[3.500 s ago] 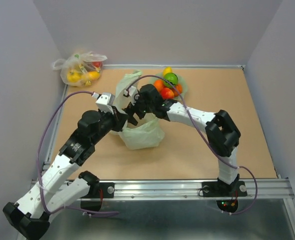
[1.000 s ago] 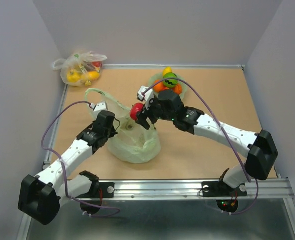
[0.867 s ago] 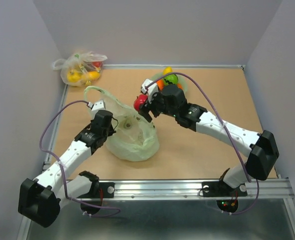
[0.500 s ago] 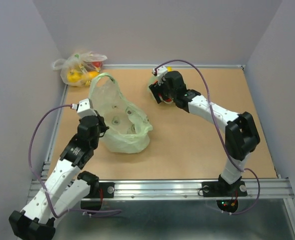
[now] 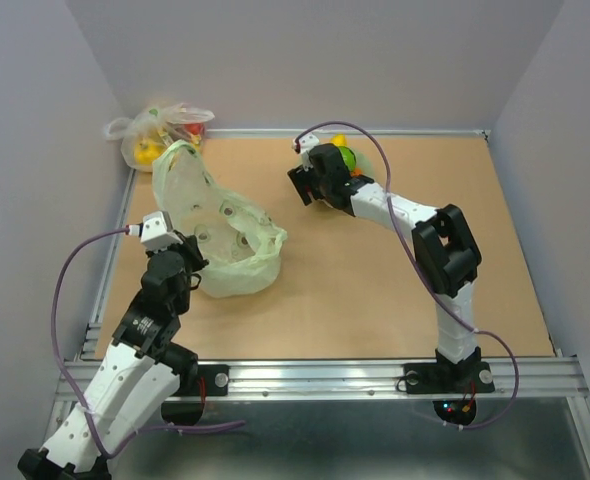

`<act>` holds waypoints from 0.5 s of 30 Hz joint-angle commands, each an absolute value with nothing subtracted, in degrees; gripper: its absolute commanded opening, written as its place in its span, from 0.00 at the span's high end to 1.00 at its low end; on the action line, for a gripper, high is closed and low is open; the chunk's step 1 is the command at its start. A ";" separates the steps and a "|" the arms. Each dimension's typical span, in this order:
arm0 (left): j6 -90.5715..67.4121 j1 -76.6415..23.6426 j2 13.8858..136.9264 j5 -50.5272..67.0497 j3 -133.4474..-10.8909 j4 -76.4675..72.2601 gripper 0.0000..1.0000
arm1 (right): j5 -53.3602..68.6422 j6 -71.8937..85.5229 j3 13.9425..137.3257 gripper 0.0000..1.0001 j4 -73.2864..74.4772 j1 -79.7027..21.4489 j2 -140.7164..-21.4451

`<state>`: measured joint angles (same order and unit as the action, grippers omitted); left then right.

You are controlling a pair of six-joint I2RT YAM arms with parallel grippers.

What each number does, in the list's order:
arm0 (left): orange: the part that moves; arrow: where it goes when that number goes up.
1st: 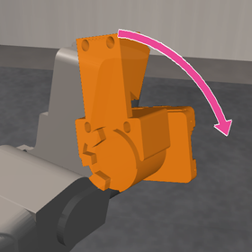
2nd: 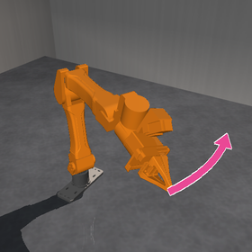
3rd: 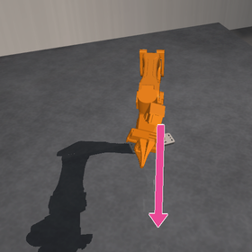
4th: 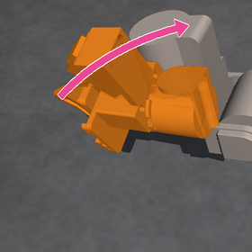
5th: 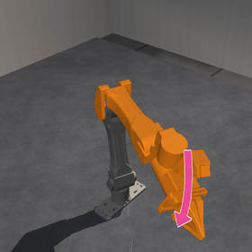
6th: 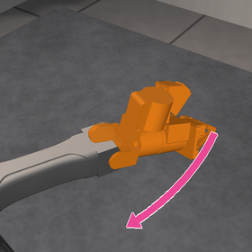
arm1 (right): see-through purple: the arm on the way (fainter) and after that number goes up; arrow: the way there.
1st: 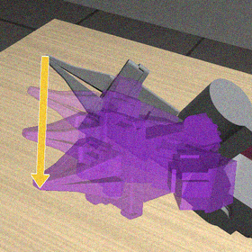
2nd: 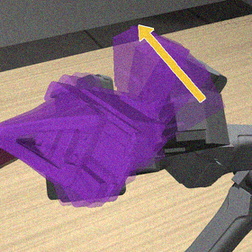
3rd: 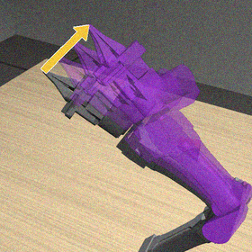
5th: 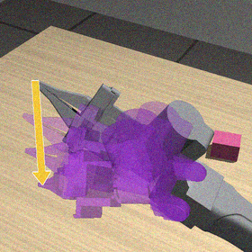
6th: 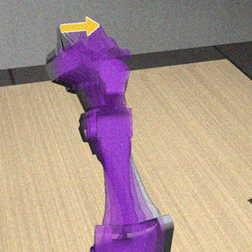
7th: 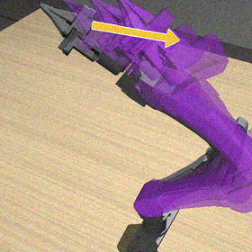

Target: Untie the knot of the plastic bag and take out the fruit

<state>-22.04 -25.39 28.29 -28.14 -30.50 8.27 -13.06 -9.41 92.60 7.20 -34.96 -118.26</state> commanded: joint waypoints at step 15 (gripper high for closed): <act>-20.57 -25.22 29.35 -28.74 -30.32 4.22 0.98 | -17.58 -8.35 97.65 0.03 4.66 -35.07 -119.18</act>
